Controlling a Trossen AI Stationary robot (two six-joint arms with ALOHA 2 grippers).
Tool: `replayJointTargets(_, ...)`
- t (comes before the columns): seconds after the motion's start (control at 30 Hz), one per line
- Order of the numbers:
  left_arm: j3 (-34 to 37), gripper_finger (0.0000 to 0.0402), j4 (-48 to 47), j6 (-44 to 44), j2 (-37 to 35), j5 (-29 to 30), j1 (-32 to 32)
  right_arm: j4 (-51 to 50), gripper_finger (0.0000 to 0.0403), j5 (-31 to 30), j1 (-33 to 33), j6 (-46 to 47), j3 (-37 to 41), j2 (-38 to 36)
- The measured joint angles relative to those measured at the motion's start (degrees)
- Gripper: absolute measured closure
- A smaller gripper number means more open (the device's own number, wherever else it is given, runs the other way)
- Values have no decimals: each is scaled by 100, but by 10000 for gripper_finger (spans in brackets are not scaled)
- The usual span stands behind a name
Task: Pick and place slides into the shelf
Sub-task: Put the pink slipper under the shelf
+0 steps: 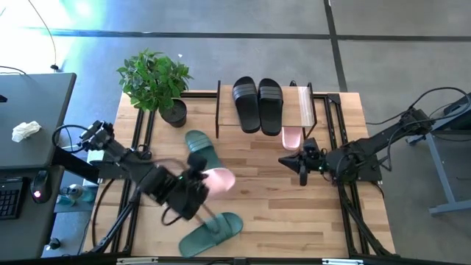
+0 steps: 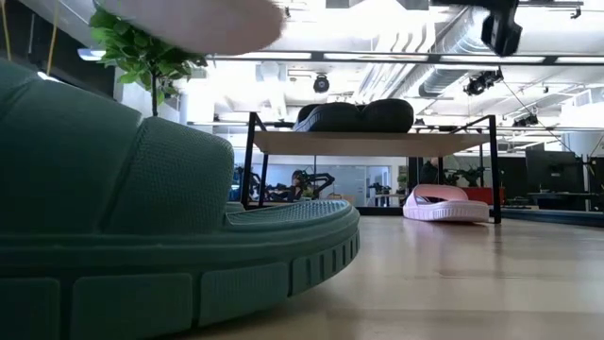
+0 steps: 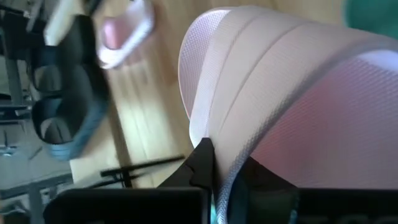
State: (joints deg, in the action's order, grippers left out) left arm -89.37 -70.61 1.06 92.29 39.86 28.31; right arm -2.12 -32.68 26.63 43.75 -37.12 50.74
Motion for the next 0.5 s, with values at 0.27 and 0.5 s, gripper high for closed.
replayJointTargets(0.27, 90, 399, 2812, 1557, 276, -20, -1043, 488, 403, 1374, 65, -10, 0, -283)
replayJointTargets(0.5, 106, 400, 3414, 1681, 1382, -199, -1710, 423, 403, 1676, 701, 855, 1, -367)
